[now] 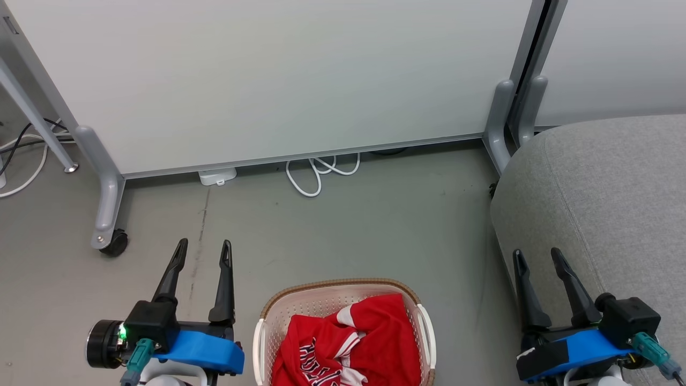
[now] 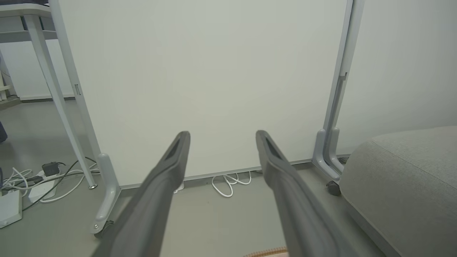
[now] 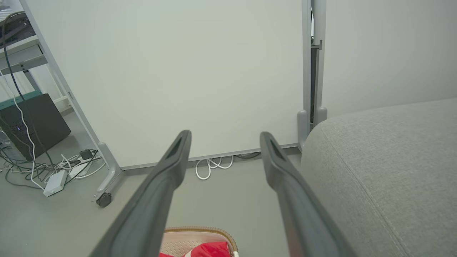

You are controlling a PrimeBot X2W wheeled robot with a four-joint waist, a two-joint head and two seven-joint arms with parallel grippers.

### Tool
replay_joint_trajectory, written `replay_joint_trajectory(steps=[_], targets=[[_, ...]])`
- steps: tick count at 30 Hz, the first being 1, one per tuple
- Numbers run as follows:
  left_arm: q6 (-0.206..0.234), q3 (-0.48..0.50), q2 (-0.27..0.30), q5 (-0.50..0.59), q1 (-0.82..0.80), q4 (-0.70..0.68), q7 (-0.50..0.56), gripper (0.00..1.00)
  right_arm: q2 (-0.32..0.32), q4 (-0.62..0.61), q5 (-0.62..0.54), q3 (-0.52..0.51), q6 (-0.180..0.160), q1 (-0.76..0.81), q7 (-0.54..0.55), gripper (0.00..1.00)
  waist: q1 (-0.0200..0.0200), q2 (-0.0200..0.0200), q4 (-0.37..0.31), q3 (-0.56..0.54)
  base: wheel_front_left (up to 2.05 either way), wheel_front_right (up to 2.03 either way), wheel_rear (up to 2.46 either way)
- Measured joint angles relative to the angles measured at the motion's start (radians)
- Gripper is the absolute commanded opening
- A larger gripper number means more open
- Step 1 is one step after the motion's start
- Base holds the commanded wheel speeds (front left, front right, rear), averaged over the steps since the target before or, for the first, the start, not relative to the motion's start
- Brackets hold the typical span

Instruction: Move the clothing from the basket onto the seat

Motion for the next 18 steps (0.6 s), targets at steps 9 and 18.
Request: replay_joint_trajectory(steps=[9, 18], targets=[[-0.007, 0.006, -0.001, -0.014, -0.001, 0.03, -0.003, 1.0, 0.0, 0.013, -0.012, -0.016, 0.0, 0.0, -0.003, 1.0, 0.0, 0.0, 0.0, -0.003, 0.0, 0.0, 0.0], [-0.007, 0.003, -0.002, -0.035, -0.005, 0.047, -0.003, 1.0, 0.0, 0.021, -0.013, -0.018, 0.0, 0.0, -0.003, 1.0, 0.0, 0.0, 0.002, -0.004, 0.0, 0.0, 0.0]])
